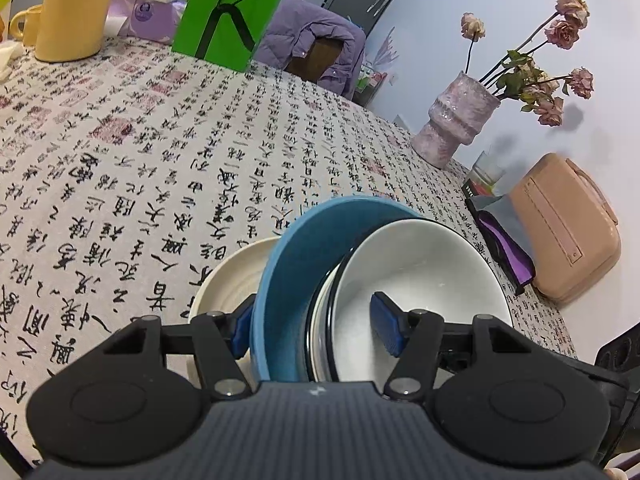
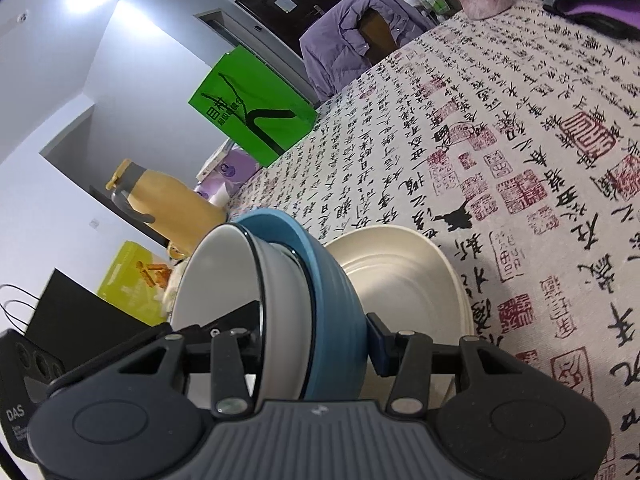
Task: Organize plates and bowls
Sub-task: 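Lower the blue bowl stack onto the cream plates with both tools, then open both tools to release the blue bowl rim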
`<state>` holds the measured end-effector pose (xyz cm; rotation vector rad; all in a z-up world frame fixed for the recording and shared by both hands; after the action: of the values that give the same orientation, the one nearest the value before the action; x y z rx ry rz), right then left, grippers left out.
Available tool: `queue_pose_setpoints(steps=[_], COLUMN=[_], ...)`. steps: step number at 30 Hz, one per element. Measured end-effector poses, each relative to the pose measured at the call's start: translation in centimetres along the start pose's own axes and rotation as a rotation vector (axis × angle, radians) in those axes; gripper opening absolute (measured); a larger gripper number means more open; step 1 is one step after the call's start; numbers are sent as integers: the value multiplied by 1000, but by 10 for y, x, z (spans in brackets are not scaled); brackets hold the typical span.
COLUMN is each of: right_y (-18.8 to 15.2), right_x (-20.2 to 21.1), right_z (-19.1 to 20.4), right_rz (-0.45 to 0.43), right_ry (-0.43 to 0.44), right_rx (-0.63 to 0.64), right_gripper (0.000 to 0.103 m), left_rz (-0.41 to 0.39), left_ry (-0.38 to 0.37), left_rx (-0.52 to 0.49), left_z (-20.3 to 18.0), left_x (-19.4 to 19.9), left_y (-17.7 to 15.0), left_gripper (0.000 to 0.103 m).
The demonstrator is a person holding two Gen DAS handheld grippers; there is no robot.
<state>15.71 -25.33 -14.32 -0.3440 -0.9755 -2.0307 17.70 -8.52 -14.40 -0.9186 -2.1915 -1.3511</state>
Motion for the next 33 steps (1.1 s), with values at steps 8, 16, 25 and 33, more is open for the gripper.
queue_pose_setpoints(steps=[8, 16, 25, 33], right_y=[0, 4, 6, 11], right_x=[-5, -5, -1, 29], right_z=[-3, -4, 2, 16], right_rz=[0, -28, -55, -189], right_ry=[-44, -86, -90, -83], right_rx=[47, 98, 165, 258], right_gripper=[46, 46, 51, 87], left_rz=[7, -7, -84, -233], left_ry=[4, 18, 46, 60], left_rx=[11, -18, -56, -111], left_z=[7, 5, 6, 9], left_x=[-8, -10, 4, 35], left_y=[-4, -2, 6, 14], left_gripper=[59, 62, 86, 103])
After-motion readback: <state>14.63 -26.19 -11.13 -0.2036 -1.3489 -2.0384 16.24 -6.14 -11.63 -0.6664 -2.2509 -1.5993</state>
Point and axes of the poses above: each gripper's, at about its wrist camera, not at the fingertips, and x roughly against the way its jaws point, z to its left, y to its top, the point moved 10 cm from there along -x, roughly the way its jaws point
